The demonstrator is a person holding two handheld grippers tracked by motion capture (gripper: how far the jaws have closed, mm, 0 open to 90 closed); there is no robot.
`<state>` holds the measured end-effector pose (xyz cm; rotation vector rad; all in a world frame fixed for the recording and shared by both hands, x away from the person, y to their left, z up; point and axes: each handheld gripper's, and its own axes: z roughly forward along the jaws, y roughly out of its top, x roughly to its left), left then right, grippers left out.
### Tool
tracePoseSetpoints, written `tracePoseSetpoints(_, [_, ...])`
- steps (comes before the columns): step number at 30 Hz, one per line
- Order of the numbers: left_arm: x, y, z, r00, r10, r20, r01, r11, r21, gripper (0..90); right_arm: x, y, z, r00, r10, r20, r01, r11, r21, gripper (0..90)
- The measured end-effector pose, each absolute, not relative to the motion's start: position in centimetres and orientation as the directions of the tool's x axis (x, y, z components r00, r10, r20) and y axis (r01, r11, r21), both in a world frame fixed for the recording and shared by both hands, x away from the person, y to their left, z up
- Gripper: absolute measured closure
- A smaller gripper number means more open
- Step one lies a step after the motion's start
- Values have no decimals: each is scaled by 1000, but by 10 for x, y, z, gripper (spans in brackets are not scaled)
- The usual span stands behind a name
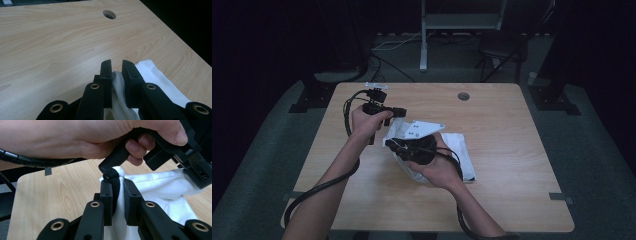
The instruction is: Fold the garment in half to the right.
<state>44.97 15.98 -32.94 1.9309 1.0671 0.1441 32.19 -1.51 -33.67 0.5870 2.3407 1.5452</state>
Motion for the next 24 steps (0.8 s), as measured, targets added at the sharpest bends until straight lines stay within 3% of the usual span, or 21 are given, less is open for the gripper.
tracePoseSetpoints(24, [455, 125, -341, 648, 708, -279, 626, -287, 725, 845, 321, -53, -345, -845, 535, 21, 221, 314, 923, 801])
